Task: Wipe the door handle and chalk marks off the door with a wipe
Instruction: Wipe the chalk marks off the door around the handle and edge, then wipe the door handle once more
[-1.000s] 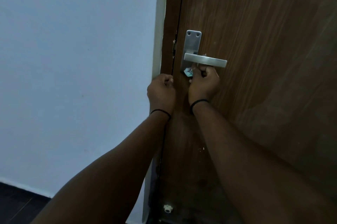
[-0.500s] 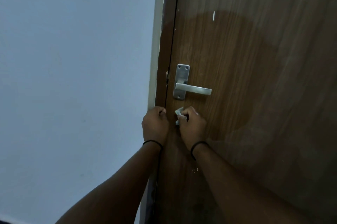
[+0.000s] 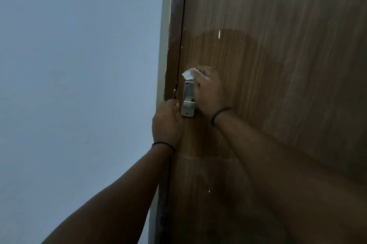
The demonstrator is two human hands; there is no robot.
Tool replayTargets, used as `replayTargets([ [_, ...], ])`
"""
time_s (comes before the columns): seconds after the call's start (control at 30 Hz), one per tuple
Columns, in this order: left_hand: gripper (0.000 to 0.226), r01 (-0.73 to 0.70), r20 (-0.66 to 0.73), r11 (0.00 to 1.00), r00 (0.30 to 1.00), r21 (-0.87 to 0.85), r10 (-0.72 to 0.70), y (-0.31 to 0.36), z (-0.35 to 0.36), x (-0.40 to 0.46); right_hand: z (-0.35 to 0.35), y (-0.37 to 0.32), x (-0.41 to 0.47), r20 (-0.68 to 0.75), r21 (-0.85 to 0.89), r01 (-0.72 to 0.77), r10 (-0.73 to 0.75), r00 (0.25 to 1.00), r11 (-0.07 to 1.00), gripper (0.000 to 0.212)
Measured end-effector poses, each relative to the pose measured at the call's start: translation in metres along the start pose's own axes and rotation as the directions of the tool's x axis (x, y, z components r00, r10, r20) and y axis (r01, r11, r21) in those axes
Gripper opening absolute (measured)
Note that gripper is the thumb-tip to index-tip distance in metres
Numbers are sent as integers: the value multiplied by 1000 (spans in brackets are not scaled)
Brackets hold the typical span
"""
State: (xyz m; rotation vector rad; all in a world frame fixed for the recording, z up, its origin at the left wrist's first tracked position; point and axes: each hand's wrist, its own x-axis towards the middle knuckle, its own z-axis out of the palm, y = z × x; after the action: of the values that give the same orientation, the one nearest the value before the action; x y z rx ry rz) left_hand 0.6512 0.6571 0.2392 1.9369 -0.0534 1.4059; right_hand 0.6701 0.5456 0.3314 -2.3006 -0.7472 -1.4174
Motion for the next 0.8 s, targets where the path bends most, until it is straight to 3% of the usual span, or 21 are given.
replayTargets([
  [0.1, 19, -40, -20, 999, 999, -17, 40, 1, 5, 16, 8, 23, 49, 125, -93, 78, -66, 990, 993, 32],
  [0.2, 19, -60, -33, 998, 998, -13, 59, -1, 12, 29, 4, 43, 74, 81, -63, 131, -126, 989, 989, 24],
  [0.37, 21, -47, -40, 999, 998, -19, 47, -21, 25, 15, -3, 84, 31, 190, -81, 307, -288, 939, 948, 15],
  [0.47, 31, -29, -3, 999, 1000, -23, 29, -31, 28, -5, -10, 113, -10, 369, -68, 450, -397, 840, 890, 16],
  [0.57, 40, 13, 27, 1000, 1000, -24, -13, -35, 28, -18, -24, 130, -39, 619, -30, 350, -258, 742, 936, 20],
  [0.63, 32, 45, 58, 999, 997, 9, -45, -36, 29, -21, -32, 135, -55, 754, -76, 354, -179, 632, 932, 21],
  [0.67, 27, 48, 71, 998, 996, 28, -50, -37, 29, -21, -31, 137, -62, 777, -90, 340, -148, 612, 936, 21],
  [0.7, 23, 44, 91, 998, 995, 40, -47, -36, 29, -23, -31, 138, -72, 753, -90, 330, -153, 640, 940, 20],
  [0.8, 21, 38, 190, 997, 981, 69, -50, -37, 28, -31, -25, 127, -100, 563, 36, 80, -86, 822, 996, 15],
])
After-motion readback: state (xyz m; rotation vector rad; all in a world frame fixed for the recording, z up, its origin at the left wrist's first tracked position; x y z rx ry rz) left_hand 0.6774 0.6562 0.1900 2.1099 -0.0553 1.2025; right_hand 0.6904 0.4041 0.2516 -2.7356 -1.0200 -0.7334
